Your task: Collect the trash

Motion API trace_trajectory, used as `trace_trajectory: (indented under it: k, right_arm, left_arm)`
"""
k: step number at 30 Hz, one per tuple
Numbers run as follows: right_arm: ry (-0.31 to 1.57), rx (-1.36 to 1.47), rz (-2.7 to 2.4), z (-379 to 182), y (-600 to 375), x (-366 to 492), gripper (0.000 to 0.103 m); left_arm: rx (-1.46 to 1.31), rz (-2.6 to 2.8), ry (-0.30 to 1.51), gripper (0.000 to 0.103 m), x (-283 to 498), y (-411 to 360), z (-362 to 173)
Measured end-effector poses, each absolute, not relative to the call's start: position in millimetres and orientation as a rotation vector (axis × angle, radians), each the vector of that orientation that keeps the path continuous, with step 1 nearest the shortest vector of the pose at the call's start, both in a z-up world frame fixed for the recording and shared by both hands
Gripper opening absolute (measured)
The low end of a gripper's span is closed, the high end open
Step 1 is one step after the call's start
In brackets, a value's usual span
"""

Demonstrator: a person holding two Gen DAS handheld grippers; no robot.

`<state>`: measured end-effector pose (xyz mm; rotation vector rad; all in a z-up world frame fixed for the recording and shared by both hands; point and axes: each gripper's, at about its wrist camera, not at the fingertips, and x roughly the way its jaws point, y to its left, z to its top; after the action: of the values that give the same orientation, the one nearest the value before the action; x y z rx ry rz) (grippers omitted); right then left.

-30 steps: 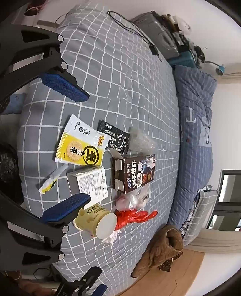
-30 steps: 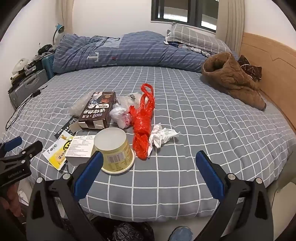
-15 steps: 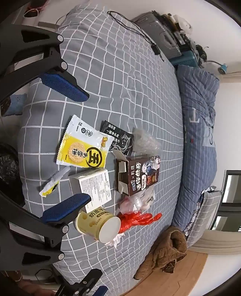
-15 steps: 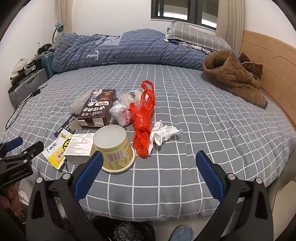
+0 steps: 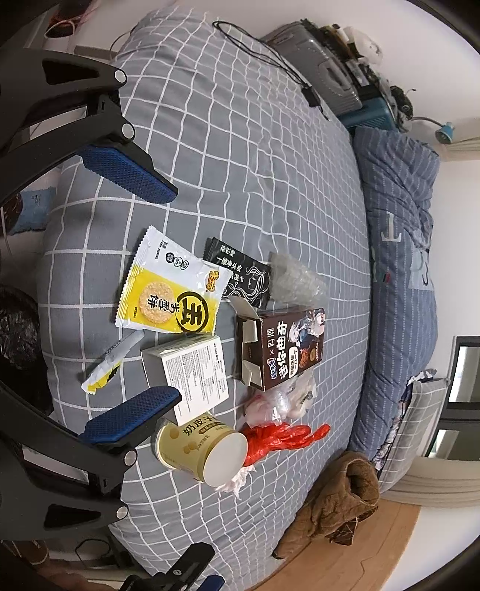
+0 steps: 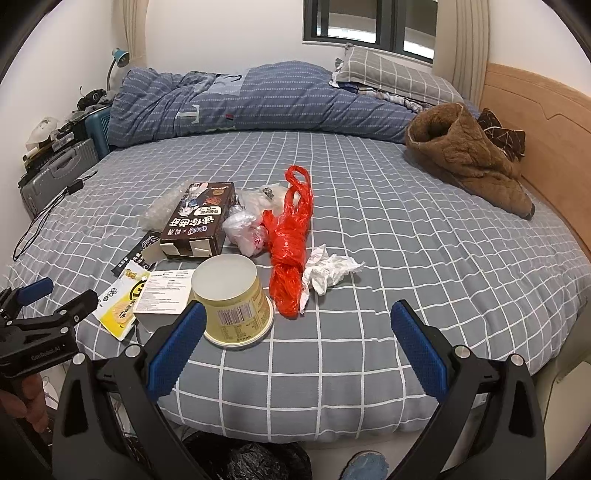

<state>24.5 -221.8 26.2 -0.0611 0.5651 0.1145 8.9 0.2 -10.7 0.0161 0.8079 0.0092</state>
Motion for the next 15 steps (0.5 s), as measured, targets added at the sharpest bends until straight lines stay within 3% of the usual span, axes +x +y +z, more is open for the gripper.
trace_trajectory:
  k: [15]
  right_arm:
    - [0.564, -0.058, 0.112, 27.4, -223.0, 24.5, 0.096]
  left_arm:
    - [0.027, -0.001, 0.803, 0.097, 6.1, -3.3, -7.0]
